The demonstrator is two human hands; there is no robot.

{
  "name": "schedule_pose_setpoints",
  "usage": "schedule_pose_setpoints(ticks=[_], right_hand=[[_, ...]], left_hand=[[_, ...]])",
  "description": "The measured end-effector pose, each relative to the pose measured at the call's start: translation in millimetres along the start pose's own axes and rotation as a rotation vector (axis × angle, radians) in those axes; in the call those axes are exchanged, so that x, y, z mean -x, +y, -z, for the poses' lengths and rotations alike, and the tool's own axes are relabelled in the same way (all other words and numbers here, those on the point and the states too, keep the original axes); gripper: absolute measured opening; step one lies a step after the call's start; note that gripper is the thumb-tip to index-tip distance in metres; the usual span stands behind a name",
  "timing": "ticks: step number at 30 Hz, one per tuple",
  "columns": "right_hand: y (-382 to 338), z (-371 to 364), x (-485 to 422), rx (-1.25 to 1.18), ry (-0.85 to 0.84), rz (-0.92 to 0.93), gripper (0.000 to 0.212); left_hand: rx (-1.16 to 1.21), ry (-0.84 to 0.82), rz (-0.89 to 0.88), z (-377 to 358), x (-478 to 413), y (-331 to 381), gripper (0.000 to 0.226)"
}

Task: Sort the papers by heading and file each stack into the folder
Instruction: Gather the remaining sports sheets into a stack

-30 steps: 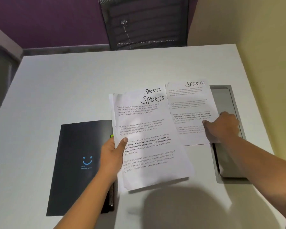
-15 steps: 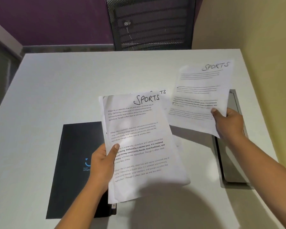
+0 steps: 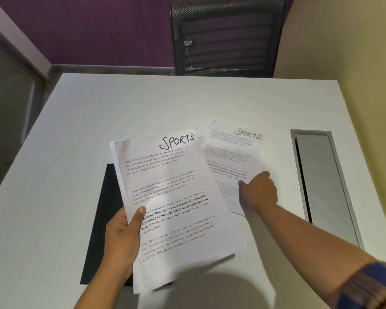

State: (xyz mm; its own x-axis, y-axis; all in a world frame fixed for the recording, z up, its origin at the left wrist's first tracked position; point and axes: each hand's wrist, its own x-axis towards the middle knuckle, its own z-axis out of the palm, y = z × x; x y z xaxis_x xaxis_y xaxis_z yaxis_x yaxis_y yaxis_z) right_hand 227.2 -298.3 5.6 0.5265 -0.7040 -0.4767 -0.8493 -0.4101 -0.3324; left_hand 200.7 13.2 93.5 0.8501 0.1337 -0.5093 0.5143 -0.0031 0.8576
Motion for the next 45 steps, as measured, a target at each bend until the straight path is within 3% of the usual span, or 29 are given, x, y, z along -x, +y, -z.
schedule_pose_setpoints(ticks=[4,7,10,13,16,18,21,24,29,34,38,45], right_hand=[[-5.8,15.4,2.5,-0.16,-0.207,-0.121,0.02],[1.1,25.7,11.1,-0.254,-0.246,-0.151,0.02],[14.2,35.2,22.7,-0.486,-0.159,-0.142,0.022],[28.8,57.1,38.4,-0.622,-0.071,-0.019,0.01],[45.4,92.8,65.2,-0.727,-0.07,0.114,0.011],[58.0,120.1,90.5,-0.853,-0.137,0.167,0.015],[81.6,145.0,120.9,-1.067,-0.366,0.168,0.03],[97.5,148.5,146.4,-1.068,-0.486,0.152,0.031],[108.5,135.0,180.1,-1.007,-0.472,0.21,0.021],[122.9,126.8,188.0,-1.051,-0.4,0.239,0.033],[130.9,134.1,193.9,-0.97,-0.344,0.287,0.023],[142.8,134.6,193.0,-0.892,-0.258,0.33,0.024]], left_hand=[[0.003,0.011,0.005,12.4,0.8,-1.9,0.014],[-0.009,0.03,-0.01,22.2,1.0,-1.2,0.014],[-0.011,0.031,-0.013,30.1,1.2,-1.7,0.014],[-0.022,0.015,-0.017,33.4,5.0,-2.9,0.016],[-0.029,-0.01,-0.019,31.4,12.4,-3.3,0.015],[-0.036,-0.026,-0.02,27.3,18.5,-4.4,0.015],[-0.041,-0.083,-0.01,15.7,30.8,-4.9,0.016],[-0.016,-0.174,0.02,-0.6,47.5,-3.2,0.016],[0.092,-0.354,0.026,-32.3,84.4,5.5,0.022],[0.132,-0.379,0.038,-49.2,104.0,10.4,0.027],[0.112,-0.376,-0.004,-55.4,111.4,11.0,0.021],[0.161,-0.344,0.002,-64.4,116.7,3.1,0.024]])
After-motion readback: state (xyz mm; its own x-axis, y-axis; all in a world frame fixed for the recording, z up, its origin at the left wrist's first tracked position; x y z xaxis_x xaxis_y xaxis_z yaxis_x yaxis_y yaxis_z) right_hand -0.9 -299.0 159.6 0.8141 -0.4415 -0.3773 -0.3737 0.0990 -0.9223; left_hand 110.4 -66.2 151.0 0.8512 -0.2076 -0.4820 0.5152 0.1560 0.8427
